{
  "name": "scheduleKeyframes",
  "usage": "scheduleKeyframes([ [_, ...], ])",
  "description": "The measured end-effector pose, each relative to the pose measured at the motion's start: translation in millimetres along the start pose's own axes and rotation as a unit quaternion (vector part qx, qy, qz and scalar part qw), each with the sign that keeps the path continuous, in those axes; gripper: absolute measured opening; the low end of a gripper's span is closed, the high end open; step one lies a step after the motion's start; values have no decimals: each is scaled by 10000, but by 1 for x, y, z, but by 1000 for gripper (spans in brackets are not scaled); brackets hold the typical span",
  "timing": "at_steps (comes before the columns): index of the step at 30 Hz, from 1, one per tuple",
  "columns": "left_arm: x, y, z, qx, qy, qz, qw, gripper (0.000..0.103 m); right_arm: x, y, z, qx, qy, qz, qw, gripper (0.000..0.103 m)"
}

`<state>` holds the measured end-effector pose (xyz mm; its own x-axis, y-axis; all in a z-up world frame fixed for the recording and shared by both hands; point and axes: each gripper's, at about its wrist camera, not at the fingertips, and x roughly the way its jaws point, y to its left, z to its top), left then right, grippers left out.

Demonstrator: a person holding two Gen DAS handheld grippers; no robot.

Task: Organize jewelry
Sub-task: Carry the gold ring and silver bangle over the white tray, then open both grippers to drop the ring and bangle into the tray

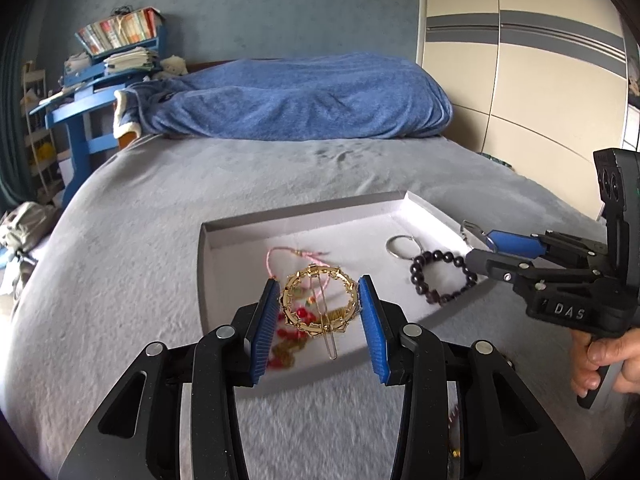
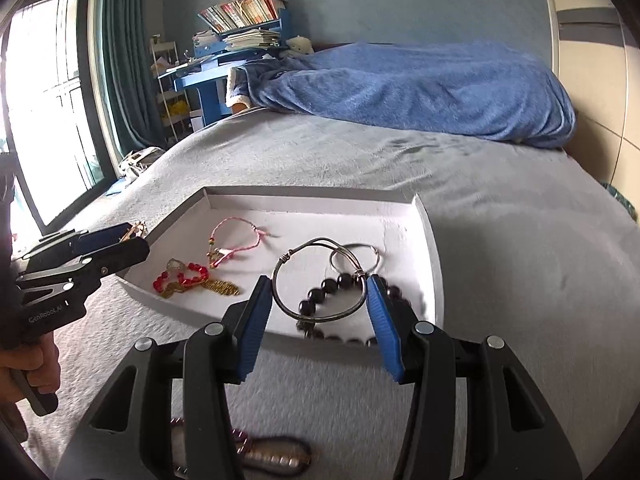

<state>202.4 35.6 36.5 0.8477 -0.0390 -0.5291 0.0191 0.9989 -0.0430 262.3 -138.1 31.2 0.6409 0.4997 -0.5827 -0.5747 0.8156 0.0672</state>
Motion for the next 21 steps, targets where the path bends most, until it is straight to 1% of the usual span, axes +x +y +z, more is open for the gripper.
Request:
scheduleKeyframes([
  [5,22,3,8,-141,-109,75,9998,42,24,-5,7,-35,-99,-233,9997,49],
  [11,40,-1,4,24,-92,113,9999,42,43,-3,8,-183,-24,-246,9995,49],
  [16,44,-1,2,32,-69,122,9999,42,53,-2,7,-239,79,-203,9995,49],
  [21,51,-1,-1,31,49,201,9998,42,60,-1,4,-278,188,-270,9991,49],
])
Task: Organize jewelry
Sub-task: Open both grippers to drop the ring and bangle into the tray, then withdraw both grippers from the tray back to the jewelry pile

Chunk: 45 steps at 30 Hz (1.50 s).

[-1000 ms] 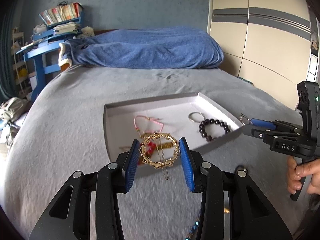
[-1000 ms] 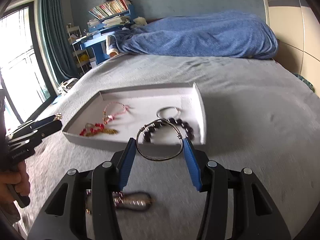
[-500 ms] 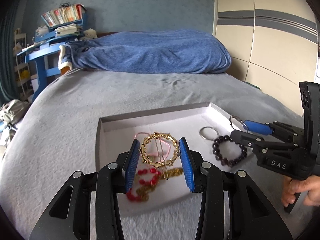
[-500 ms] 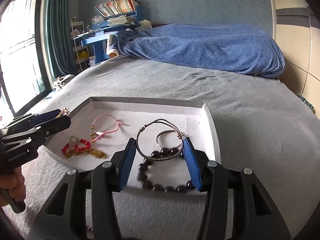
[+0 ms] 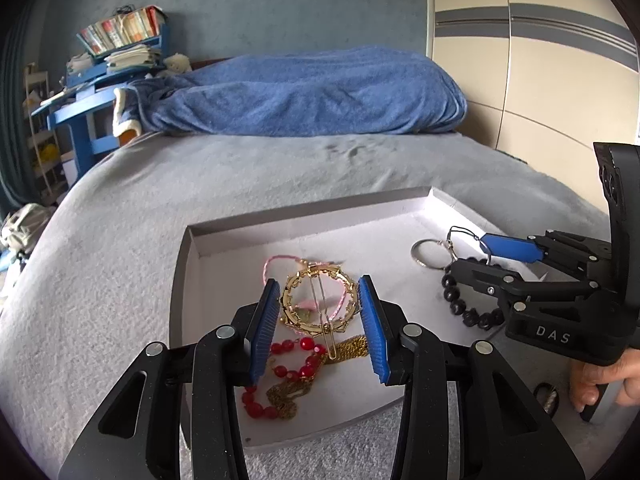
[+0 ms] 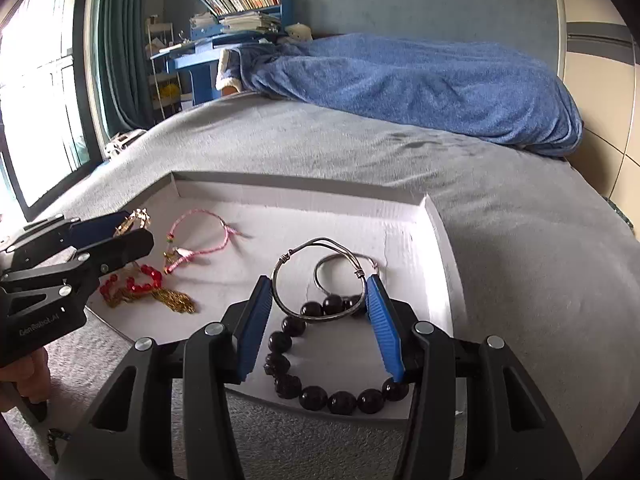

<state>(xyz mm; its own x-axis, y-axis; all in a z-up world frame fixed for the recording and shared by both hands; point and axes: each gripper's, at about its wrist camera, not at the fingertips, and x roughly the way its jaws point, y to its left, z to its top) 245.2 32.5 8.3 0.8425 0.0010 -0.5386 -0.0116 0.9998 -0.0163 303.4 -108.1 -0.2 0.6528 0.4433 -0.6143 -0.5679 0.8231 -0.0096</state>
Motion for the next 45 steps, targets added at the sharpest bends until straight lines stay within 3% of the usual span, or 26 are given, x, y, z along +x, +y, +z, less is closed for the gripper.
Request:
scheduleKeyframes([
  [13,14,-8,-6,184,286,29,9994,42,14,5,-3,-138,269,-124,9995,49],
  [15,14,-8,-6,192,306,31,9993,44,14,4,-3,-105,278,-111,9995,49],
  [17,15,-7,-6,164,313,28,9994,53,14,5,-4,-117,264,-126,9995,50],
  [22,11,-5,-7,132,229,5,9997,53,8,10,-6,-236,128,-183,9995,50],
  [25,5,-6,-7,156,93,25,9998,56,-1,14,-8,-316,-53,-244,9992,58],
  [29,-2,-6,-7,110,-83,110,9998,66,-11,7,-9,-162,-246,-327,9990,59],
  [45,-54,12,-32,-438,-96,151,9989,69,-56,-8,-37,383,-309,-343,9982,65],
])
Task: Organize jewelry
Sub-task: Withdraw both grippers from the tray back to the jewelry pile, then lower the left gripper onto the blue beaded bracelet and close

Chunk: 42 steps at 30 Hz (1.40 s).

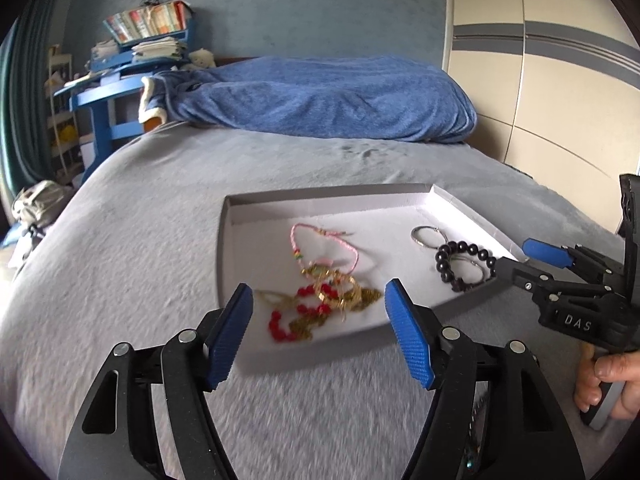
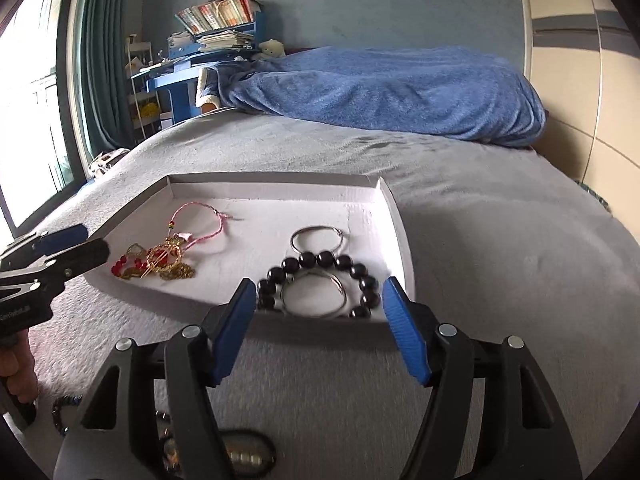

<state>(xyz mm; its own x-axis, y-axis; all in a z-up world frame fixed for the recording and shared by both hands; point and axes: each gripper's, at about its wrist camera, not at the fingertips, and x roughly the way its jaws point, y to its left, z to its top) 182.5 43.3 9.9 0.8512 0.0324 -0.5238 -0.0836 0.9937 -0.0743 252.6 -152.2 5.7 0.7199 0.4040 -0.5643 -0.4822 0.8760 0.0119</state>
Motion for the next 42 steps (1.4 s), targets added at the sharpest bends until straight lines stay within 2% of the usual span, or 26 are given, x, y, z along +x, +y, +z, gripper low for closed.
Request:
scheduleKeyframes([
  [5,-19,1,-12,-32,18,-26,10000,69,-14,-4,-11,169,68,1,9998,66],
  [17,-49,-22,-40,378,173,-109,9991,70,-47,6,-36,146,177,63,9997,68],
  [33,-63,-35,-54,649,287,-127,9974,71,-71,8,-56,252,261,97,9993,69],
  [39,-63,-35,-57,627,446,-305,9966,71,-70,8,-57,266,365,119,9989,69],
  [42,-61,-37,-59,655,578,-507,9949,71,-69,9,-58,245,423,162,9987,69],
])
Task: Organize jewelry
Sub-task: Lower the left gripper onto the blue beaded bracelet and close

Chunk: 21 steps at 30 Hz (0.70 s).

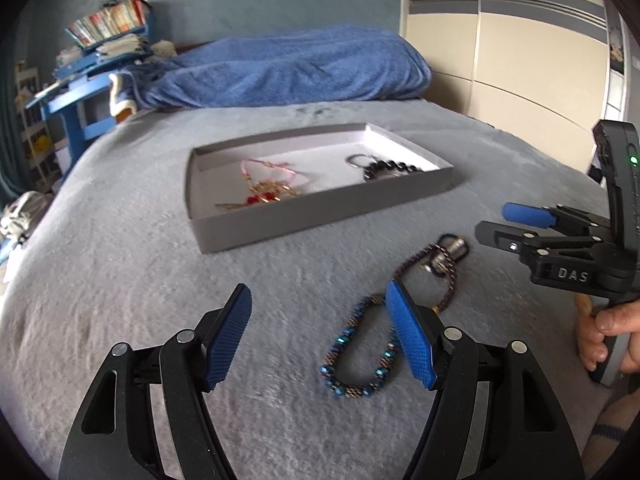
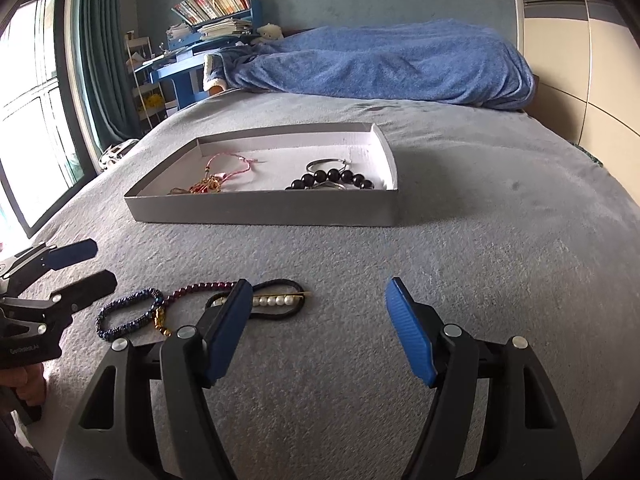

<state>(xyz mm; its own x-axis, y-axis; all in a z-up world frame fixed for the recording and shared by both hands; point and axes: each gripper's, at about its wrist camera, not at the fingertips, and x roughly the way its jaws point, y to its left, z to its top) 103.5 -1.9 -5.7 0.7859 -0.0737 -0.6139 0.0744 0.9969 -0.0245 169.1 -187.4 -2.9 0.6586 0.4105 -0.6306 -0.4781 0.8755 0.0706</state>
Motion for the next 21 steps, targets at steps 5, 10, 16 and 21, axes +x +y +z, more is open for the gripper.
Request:
scheduleKeyframes([
  [5,4,-4,-2,76,222,-227,9995,71,2,1,0,-27,72,32,10000,69],
  [10,14,-9,-5,185,577,-328,9976,70,2,1,-1,-24,96,37,9999,69],
  [16,21,-16,-8,325,855,-367,9951,63,4,0,-1,-11,131,44,9999,69],
  [21,21,-19,-10,379,925,-421,9941,56,4,0,-2,-17,137,48,9999,69],
])
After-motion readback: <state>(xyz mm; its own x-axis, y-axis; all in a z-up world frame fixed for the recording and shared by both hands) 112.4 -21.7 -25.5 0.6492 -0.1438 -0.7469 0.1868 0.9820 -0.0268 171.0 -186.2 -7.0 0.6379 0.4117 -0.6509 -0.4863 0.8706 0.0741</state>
